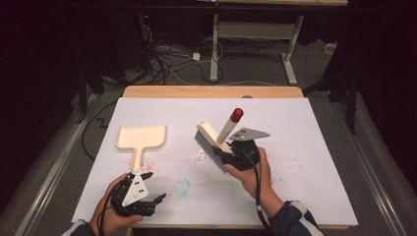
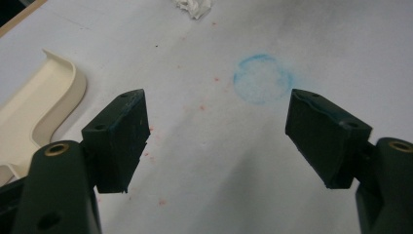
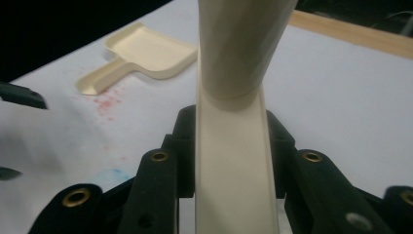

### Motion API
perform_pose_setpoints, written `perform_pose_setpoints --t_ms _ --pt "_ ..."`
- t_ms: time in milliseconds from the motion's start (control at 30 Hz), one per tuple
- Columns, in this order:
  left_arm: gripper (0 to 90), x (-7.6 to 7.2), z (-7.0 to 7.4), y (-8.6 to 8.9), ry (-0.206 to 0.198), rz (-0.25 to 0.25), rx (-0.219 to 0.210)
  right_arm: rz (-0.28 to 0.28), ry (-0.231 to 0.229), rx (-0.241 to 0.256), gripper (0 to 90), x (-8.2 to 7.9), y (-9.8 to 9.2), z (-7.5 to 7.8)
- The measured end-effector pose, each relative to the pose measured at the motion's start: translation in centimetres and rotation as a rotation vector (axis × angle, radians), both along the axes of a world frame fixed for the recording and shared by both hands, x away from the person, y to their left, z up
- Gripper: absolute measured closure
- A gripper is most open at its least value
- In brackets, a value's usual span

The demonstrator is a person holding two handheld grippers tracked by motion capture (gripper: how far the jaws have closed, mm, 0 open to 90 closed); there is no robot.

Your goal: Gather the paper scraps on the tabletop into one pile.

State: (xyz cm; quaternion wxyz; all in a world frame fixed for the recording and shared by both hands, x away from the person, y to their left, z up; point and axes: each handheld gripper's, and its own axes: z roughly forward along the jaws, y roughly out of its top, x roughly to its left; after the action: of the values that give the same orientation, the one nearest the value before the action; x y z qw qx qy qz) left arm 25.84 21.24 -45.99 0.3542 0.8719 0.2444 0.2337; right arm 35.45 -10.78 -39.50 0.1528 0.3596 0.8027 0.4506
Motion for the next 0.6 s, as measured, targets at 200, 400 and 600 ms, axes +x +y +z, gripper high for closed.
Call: perform_pose_setpoints --t_ms 200,400,600 --pt "23.2 0.0 -0.2 -0.1 0.007 -0.005 0.008 0.044 0.103 0.045 67.5 0.3 3.3 -2.4" --pt "23.2 0.0 -0.3 -0.1 0.01 -0.012 0.013 -0.003 0.164 0.054 67.5 1.3 4.7 -4.5" --pt "23.2 0.0 -0.5 -0.4 0.022 -0.029 0.033 -0.113 0.15 0.04 67.4 2.3 4.0 -5.3"
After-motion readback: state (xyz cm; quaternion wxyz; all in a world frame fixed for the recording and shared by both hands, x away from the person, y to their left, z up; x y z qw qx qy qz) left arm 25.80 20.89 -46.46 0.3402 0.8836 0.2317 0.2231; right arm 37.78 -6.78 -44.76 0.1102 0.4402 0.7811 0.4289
